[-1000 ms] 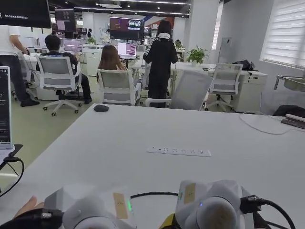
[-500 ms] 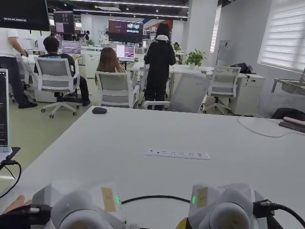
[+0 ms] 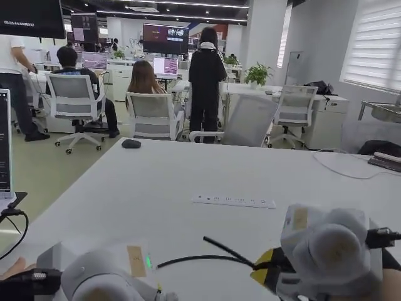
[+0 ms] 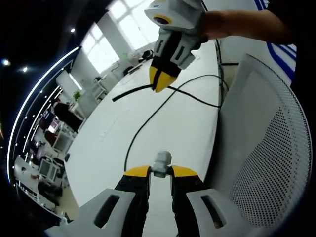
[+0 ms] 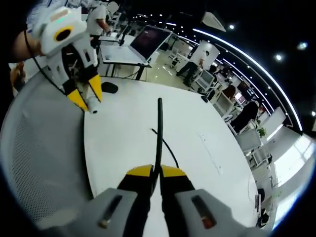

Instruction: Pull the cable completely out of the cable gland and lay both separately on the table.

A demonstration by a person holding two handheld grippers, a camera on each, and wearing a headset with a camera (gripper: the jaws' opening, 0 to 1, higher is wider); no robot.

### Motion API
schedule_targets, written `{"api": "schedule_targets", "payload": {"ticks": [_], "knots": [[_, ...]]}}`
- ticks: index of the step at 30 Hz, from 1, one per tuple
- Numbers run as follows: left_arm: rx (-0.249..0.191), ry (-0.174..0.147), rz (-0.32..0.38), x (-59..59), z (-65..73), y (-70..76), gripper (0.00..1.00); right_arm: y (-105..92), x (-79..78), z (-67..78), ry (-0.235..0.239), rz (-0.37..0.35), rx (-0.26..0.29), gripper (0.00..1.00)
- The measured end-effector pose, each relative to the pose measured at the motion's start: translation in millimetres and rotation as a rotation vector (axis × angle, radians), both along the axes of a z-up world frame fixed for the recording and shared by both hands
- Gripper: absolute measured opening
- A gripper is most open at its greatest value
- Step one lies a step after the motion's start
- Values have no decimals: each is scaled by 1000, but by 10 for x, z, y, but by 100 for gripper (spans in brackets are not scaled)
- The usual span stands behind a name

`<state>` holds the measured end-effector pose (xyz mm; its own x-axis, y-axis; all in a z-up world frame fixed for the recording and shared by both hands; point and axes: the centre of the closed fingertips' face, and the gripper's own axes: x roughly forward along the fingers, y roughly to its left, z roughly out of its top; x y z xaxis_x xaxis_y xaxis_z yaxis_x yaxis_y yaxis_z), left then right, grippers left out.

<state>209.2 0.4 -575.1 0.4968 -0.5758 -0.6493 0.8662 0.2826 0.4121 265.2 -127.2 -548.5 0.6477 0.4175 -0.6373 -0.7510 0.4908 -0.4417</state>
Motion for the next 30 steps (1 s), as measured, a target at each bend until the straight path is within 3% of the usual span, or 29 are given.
{"api": "schedule_targets", "payload": {"ticks": [5, 9, 11, 13, 16, 17, 18, 21, 22, 25, 28, 30], "knots": [[-1, 16, -7, -6, -57, -52, 16, -170, 382, 269, -55, -19, 6, 3], [-6, 33, 0, -3, -117, -68, 17, -298, 775, 535, -139, -36, -19, 3], [-8, 40, 6, 4, -145, -72, 17, -314, 891, 608, -144, -41, 2, 3], [-10, 43, 11, 6, -153, -75, 17, -326, 1149, 774, -152, -81, 119, 3], [-25, 48, 22, 8, -164, -88, 17, -447, 1480, 857, -142, -161, 227, 3], [-29, 50, 29, 18, -168, -81, 17, -500, 1631, 864, -131, -198, 285, 3], [-32, 51, 35, 27, -168, -71, 17, -566, 1748, 848, -136, -224, 301, 3], [-43, 58, 69, 62, -152, -13, 17, -791, 2068, 649, -122, -282, 253, 3], [-50, 60, 84, 68, -135, 18, 17, -901, 2189, 528, -117, -303, 210, 3], [-71, 71, 125, 62, -113, 90, 17, -1139, 2433, 207, -84, -365, 153, 3], [-81, 82, 146, 17, -113, 137, 17, -1354, 2556, -97, -16, -444, 139, 3], [-108, 109, 172, -18, -130, 155, 17, -1476, 2607, -276, 27, -487, 144, 4]]}}
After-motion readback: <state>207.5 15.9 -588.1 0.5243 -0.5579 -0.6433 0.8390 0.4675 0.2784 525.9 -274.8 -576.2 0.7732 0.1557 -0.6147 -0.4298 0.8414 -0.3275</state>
